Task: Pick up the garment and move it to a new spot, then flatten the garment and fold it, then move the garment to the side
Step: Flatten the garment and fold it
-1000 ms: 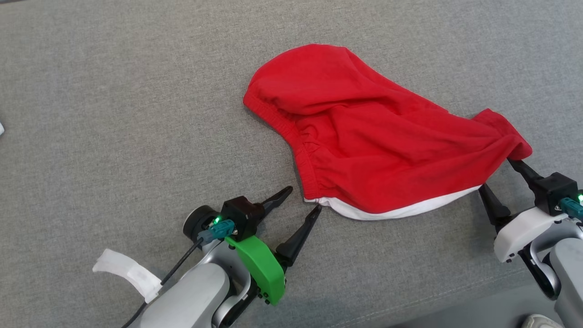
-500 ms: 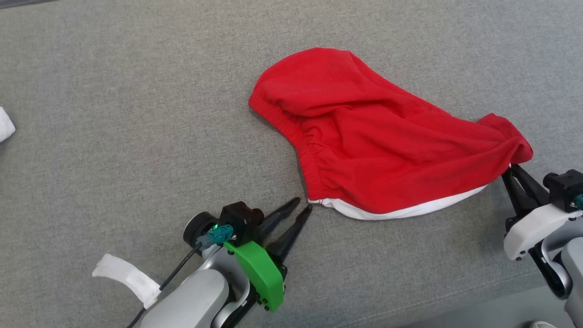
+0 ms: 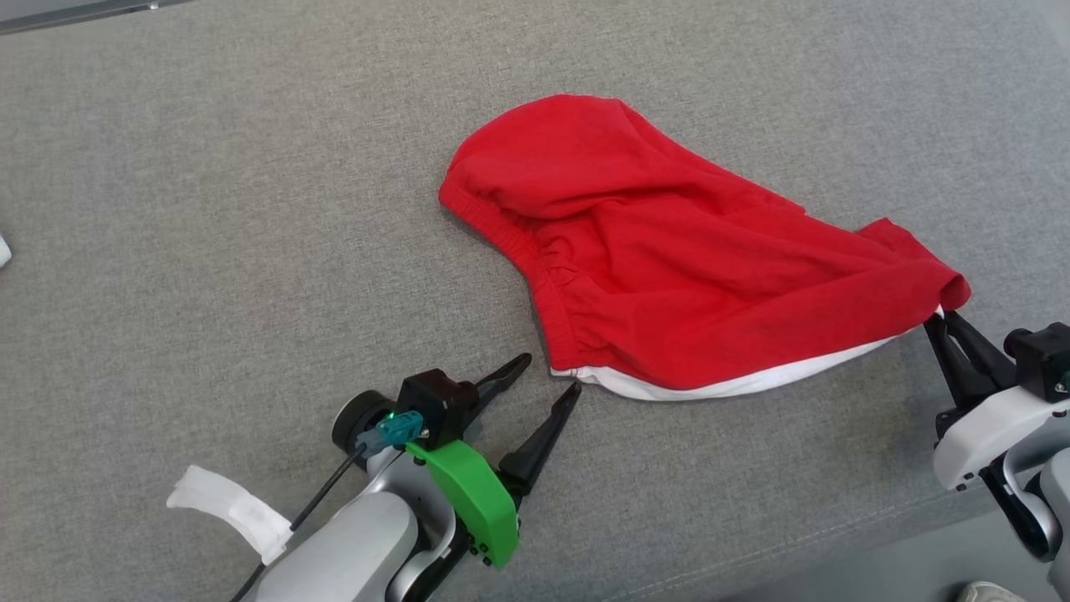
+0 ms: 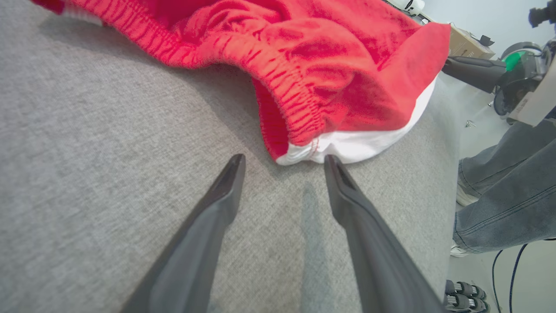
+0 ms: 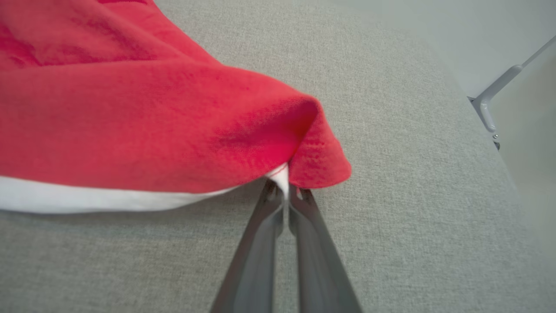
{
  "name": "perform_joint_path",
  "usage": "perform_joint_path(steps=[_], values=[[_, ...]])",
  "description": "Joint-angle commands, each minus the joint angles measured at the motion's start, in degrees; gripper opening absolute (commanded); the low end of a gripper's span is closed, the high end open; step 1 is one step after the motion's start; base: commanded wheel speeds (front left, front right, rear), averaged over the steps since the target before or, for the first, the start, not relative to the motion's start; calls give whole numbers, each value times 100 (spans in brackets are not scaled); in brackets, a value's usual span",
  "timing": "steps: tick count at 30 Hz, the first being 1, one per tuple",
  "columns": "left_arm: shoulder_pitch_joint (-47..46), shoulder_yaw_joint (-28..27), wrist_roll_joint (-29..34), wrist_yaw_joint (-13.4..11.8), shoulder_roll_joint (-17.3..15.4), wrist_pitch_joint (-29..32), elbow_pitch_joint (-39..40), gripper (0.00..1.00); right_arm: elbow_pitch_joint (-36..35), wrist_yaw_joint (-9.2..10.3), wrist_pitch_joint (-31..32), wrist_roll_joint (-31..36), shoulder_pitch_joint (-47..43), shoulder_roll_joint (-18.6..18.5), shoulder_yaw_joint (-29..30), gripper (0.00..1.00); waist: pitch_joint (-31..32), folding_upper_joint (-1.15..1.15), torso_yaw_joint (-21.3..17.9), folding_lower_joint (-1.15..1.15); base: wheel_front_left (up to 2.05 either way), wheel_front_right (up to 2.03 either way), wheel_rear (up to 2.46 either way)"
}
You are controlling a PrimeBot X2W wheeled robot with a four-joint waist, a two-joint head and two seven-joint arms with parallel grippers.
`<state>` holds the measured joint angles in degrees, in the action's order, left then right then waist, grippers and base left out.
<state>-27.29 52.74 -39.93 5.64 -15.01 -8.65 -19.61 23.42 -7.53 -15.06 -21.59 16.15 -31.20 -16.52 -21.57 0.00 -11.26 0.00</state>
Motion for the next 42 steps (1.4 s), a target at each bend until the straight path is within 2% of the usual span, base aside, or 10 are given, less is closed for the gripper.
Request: perform_joint_path(steps=[1, 2, 3, 4, 7, 17, 25, 30, 36, 42], values=[[-88, -9, 3, -9, 31, -23, -72, 94, -22, 8, -18, -50, 6, 3, -21, 0, -34, 0, -12, 0, 0, 0, 0], [-114, 1, 2, -2, 48, -29, -98, 91, -24, 8, -18, -58, 24, 3, -33, 0, -45, 0, -14, 0, 0, 0, 0], [-145, 29, 4, 16, 66, -25, -121, 79, -26, 8, -18, -66, 39, 4, -47, 0, -55, 0, -18, 0, 0, 0, 0], [-167, 57, 2, 43, 96, -31, -136, 50, -27, 8, -18, -72, 53, 3, -59, 0, -62, 0, -21, 0, 0, 0, 0], [-258, 215, 48, 105, 166, -82, -132, 0, -22, 8, -18, -81, 63, -8, -68, 0, -65, 0, -22, 0, 0, 0, 0], [-413, 230, -449, 181, -61, -314, 353, 0, -632, 8, 264, -318, 165, -333, -362, 0, 183, 0, 34, 0, 0, 0, 0], [-871, -939, -1572, 111, -1724, 633, 2264, 0, -2731, 9, 2295, -2201, 455, -1554, 9, 0, 464, 0, 140, 0, 0, 0, 0], [-1416, -1470, -2372, -102, -2424, 1642, 3194, 0, -3847, 7, 3399, -3680, 1026, -1837, 629, 0, 262, 0, 225, 0, 0, 0, 0], [-2448, -1951, -2735, -320, -2797, 2449, 3213, 0, -4042, 7, 3829, -4131, 2226, -1546, 949, 0, -255, 0, 295, 0, 0, 0, 0], [-4343, -2189, -2311, -241, -2648, 2905, 2085, 0, -2903, 10, 3396, -3252, 4211, -354, 928, 0, -1236, 0, 445, 0, 0, 0, 0]])
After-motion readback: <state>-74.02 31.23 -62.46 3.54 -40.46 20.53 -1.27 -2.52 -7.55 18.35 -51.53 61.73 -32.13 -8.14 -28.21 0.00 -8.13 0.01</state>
